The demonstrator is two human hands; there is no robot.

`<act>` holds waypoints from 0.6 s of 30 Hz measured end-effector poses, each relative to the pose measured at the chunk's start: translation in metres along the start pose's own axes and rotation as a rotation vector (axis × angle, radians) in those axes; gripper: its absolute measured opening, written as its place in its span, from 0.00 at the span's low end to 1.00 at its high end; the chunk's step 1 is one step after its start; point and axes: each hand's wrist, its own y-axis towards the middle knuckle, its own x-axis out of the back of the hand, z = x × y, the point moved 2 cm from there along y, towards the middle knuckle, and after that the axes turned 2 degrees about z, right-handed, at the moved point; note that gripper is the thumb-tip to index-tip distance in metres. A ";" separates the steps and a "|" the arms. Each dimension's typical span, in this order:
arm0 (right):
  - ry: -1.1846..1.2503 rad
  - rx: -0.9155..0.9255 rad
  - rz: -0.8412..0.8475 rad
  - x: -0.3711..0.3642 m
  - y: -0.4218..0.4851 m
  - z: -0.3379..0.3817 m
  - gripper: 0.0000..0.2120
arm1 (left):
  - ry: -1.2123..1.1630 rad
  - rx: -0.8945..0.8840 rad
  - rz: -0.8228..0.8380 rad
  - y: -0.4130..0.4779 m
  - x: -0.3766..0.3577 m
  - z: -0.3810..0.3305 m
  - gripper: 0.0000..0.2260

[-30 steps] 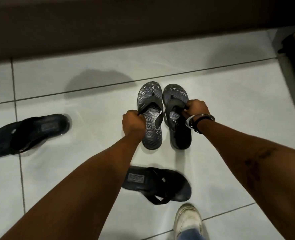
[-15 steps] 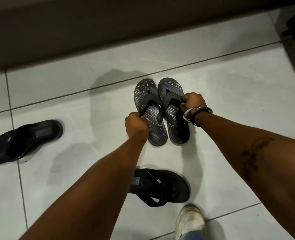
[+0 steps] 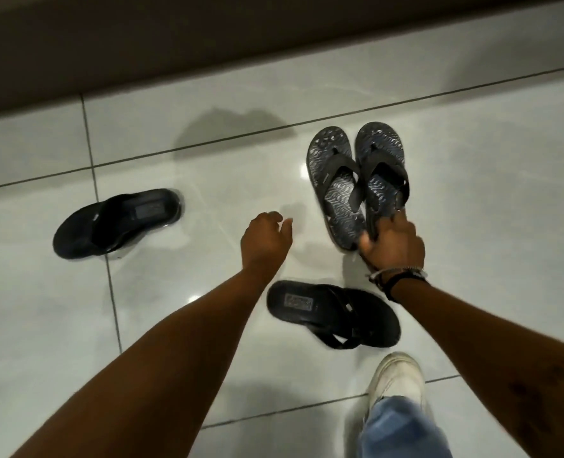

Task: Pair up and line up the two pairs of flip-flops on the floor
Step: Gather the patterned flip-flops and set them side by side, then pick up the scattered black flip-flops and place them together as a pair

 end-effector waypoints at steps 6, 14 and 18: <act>0.040 -0.187 0.246 -0.043 -0.078 0.020 0.19 | 0.367 -0.520 0.323 -0.079 -0.008 0.034 0.18; -0.001 -0.003 0.207 -0.022 -0.049 0.016 0.18 | 0.326 -0.544 0.578 -0.153 -0.111 0.016 0.15; -0.009 0.120 0.213 -0.015 -0.036 0.033 0.17 | 0.285 -0.561 0.522 -0.157 -0.119 0.014 0.11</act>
